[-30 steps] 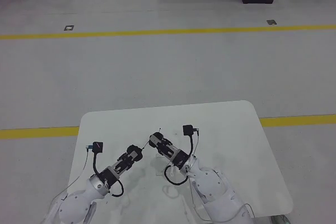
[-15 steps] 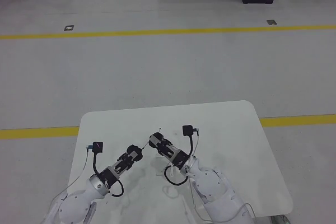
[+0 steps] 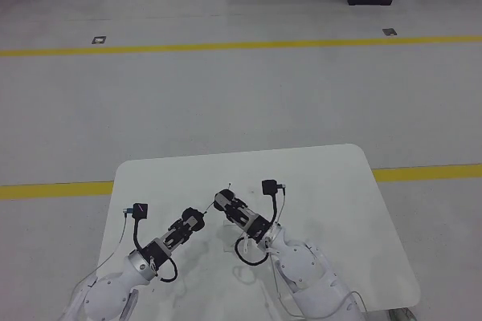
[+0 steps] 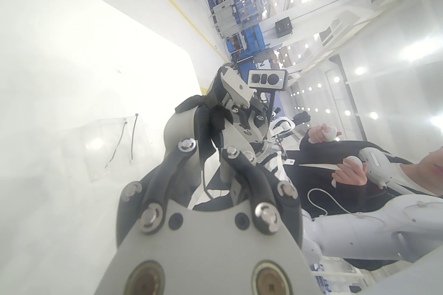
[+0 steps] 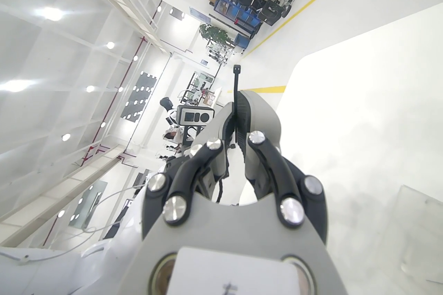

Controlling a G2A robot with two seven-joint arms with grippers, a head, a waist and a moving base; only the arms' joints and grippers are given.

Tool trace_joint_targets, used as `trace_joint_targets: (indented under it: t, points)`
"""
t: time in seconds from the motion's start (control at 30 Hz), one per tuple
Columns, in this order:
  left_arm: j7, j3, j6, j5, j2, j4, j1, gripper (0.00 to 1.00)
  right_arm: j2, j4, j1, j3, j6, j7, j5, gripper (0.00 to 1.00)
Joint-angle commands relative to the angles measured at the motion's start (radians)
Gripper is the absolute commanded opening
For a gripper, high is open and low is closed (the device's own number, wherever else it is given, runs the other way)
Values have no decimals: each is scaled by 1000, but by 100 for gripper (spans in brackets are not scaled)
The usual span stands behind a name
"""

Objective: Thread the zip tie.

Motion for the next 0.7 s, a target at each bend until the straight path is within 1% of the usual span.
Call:
trace_joint_targets:
  t: [0.0, 0.67]
  points:
    - [0, 0, 0, 0, 0, 0, 0, 0, 1, 0, 1, -4, 1, 0, -2, 0]
    - [0, 0, 0, 0, 0, 0, 0, 0, 15, 1, 6, -21, 8, -9, -10, 0]
